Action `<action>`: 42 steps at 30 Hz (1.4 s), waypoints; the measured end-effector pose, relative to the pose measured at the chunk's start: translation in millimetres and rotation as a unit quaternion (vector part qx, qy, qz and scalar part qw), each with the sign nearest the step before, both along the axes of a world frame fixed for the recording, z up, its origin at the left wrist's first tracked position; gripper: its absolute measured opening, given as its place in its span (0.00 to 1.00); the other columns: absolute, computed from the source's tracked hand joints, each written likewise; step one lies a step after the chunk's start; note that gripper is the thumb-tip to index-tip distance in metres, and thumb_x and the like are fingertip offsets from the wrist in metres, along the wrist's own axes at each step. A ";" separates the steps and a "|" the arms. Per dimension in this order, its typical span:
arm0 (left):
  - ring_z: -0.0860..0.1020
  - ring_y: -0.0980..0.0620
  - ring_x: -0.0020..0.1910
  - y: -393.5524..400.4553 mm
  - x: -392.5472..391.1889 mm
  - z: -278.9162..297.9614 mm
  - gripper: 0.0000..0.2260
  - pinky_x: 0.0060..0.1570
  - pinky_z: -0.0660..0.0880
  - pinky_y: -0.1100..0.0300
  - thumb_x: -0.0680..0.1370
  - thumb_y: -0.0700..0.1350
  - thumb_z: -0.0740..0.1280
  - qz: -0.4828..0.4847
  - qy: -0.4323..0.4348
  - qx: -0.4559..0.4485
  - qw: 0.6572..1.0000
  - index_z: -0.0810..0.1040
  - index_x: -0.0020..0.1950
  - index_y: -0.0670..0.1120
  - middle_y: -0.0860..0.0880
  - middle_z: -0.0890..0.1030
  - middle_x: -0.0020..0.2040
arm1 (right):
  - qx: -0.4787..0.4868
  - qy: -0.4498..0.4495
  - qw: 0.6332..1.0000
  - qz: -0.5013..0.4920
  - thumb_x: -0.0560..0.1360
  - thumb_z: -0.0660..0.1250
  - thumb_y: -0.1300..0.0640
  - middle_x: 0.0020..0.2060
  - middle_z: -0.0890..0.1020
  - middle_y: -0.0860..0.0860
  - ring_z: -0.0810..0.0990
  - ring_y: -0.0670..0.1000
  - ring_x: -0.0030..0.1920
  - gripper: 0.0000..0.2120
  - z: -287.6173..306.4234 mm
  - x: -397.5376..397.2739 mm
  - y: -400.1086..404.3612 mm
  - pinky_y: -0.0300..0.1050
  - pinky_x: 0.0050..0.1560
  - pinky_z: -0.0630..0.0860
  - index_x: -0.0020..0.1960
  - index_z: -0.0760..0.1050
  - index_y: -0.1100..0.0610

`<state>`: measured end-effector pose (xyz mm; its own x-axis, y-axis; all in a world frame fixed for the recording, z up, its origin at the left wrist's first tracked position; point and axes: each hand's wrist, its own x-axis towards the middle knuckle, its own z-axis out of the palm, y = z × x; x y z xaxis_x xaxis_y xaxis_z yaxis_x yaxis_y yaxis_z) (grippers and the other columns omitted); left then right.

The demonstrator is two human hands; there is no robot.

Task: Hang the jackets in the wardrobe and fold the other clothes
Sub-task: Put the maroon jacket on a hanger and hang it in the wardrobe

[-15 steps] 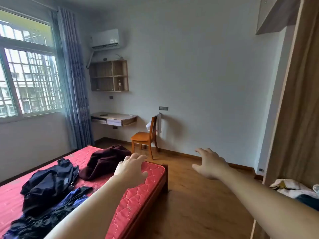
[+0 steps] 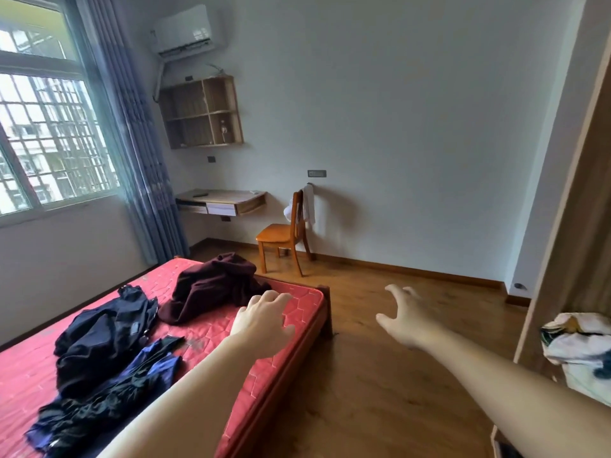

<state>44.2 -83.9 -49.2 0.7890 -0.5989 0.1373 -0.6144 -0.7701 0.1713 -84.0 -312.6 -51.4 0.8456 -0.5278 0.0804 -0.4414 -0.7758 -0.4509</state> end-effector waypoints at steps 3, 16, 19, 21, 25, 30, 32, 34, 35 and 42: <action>0.65 0.49 0.71 -35.4 35.8 -0.9 0.27 0.68 0.67 0.50 0.76 0.57 0.63 -0.007 -0.010 0.015 1.000 0.62 0.75 0.58 0.53 0.65 0.73 | 0.000 -0.014 1.000 -0.002 0.78 0.64 0.47 0.74 0.62 0.51 0.69 0.53 0.69 0.30 -2.7 29.7 -27.0 0.44 0.59 0.72 0.76 0.58 0.50; 0.64 0.46 0.72 -188.3 240.7 -26.9 0.28 0.66 0.70 0.47 0.76 0.54 0.65 -0.039 0.042 -0.006 0.998 0.61 0.75 0.57 0.50 0.65 0.74 | -0.045 0.023 0.998 -0.032 0.76 0.62 0.42 0.72 0.65 0.50 0.69 0.53 0.68 0.30 -11.2 215.2 -173.3 0.49 0.62 0.72 0.75 0.59 0.48; 0.64 0.46 0.72 -225.4 270.8 -27.9 0.29 0.67 0.69 0.47 0.76 0.55 0.66 -0.060 0.039 0.008 0.997 0.61 0.75 0.57 0.50 0.65 0.74 | -0.055 0.035 0.997 -0.040 0.76 0.61 0.40 0.72 0.65 0.49 0.70 0.53 0.68 0.31 -10.5 244.8 -206.3 0.51 0.62 0.73 0.75 0.59 0.48; 0.64 0.46 0.72 -251.4 291.0 -28.8 0.29 0.68 0.68 0.47 0.76 0.55 0.66 -0.071 0.039 0.013 0.997 0.60 0.76 0.57 0.50 0.64 0.75 | -0.064 0.039 0.996 -0.043 0.76 0.60 0.40 0.73 0.65 0.49 0.68 0.53 0.70 0.31 -11.5 265.1 -230.5 0.52 0.64 0.72 0.75 0.58 0.48; 0.63 0.46 0.73 -305.8 335.2 -34.5 0.30 0.69 0.67 0.47 0.76 0.55 0.66 -0.071 0.038 0.023 0.996 0.60 0.76 0.57 0.50 0.63 0.75 | -0.067 0.049 0.996 -0.035 0.77 0.60 0.41 0.73 0.64 0.50 0.66 0.53 0.71 0.31 -17.4 310.8 -284.1 0.51 0.65 0.70 0.76 0.57 0.49; 0.63 0.46 0.73 -389.2 399.0 -39.1 0.30 0.68 0.67 0.47 0.76 0.54 0.67 -0.048 0.027 0.039 0.998 0.60 0.76 0.57 0.49 0.64 0.75 | -0.042 0.040 0.998 -0.012 0.78 0.61 0.42 0.74 0.63 0.51 0.67 0.54 0.70 0.30 -30.9 381.4 -377.1 0.51 0.63 0.71 0.76 0.58 0.49; 0.64 0.45 0.73 -423.3 423.5 -38.0 0.29 0.68 0.68 0.47 0.76 0.54 0.67 -0.033 0.033 0.043 0.998 0.61 0.76 0.56 0.49 0.64 0.75 | -0.024 0.041 0.999 -0.001 0.78 0.61 0.42 0.74 0.64 0.51 0.68 0.54 0.70 0.29 -34.2 411.9 -417.2 0.51 0.63 0.72 0.75 0.58 0.49; 0.64 0.45 0.73 -454.6 448.4 -35.6 0.29 0.68 0.68 0.47 0.76 0.55 0.66 -0.021 0.035 0.051 0.998 0.60 0.76 0.56 0.49 0.64 0.75 | -0.005 0.049 0.999 0.009 0.78 0.61 0.43 0.73 0.64 0.51 0.68 0.54 0.70 0.29 -34.7 441.2 -452.1 0.51 0.62 0.72 0.75 0.59 0.48; 0.64 0.45 0.73 -468.4 460.9 -34.4 0.29 0.68 0.68 0.47 0.77 0.55 0.66 -0.014 0.035 0.050 0.998 0.60 0.76 0.56 0.49 0.64 0.74 | -0.001 0.051 0.999 0.017 0.78 0.62 0.43 0.73 0.64 0.51 0.69 0.54 0.69 0.28 -34.0 455.9 -466.8 0.50 0.62 0.72 0.75 0.59 0.48; 0.63 0.45 0.73 -535.0 552.8 -35.2 0.29 0.67 0.69 0.48 0.77 0.55 0.66 0.038 0.050 0.045 0.997 0.60 0.76 0.56 0.49 0.64 0.75 | -0.026 0.046 0.993 0.101 0.78 0.62 0.43 0.72 0.66 0.51 0.70 0.53 0.68 0.28 -23.7 574.9 -527.9 0.51 0.63 0.73 0.75 0.60 0.49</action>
